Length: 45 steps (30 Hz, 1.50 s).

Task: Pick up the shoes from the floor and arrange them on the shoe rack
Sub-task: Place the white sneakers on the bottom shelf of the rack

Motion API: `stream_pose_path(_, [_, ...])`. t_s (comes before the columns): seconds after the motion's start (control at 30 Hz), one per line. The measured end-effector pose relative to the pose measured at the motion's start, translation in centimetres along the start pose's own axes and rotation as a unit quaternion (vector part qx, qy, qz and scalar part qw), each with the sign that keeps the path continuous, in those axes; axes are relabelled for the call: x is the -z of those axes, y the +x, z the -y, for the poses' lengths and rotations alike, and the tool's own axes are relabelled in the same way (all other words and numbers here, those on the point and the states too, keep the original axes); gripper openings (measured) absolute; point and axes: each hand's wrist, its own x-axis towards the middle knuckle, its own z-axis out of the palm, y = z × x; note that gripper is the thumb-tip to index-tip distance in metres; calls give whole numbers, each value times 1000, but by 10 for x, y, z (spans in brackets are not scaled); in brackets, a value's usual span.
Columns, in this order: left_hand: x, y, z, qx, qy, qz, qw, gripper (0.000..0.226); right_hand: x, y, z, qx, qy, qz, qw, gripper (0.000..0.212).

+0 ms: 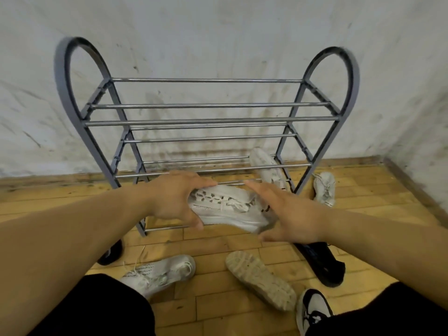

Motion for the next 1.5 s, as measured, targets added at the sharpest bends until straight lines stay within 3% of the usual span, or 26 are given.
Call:
stream_pose_path(0.13, [-1,-7,-13,-23,-44,-31,998,116,-3,4,9,40,-52,-56,996,113])
stream_pose_path(0.27, [1,-11,-16,-26,-6,-45,999,118,0,3,6,39,-90,-58,993,103])
stream_pose_path(0.4, [6,-12,-7,34,-3,-47,998,123,-9,5,0,20,-133,-40,990,85])
stream_pose_path(0.6, [0,-1,31,149,30,-59,987,122,-52,22,-30,-107,-144,-10,984,75])
stream_pose_path(0.73, [-9,16,35,162,36,-76,983,105,-70,51,-51,-176,-137,-24,974,75])
stream_pose_path(0.93, [-22,36,27,143,30,-16,989,97,-77,110,-58,-262,-104,-55,958,64])
stream_pose_path(1.07, [-22,45,27,146,29,-11,989,95,-89,145,-62,-329,-46,-40,942,74])
stream_pose_path(1.13, [-24,47,30,145,36,-12,989,97,-102,150,-66,-306,-16,-21,952,81])
stream_pose_path(1.27, [-27,48,36,139,42,-21,989,97,-111,147,-72,-217,-74,-12,973,82])
stream_pose_path(1.5, [-28,54,32,143,54,-31,988,97,-101,164,-88,-205,-129,-49,969,68])
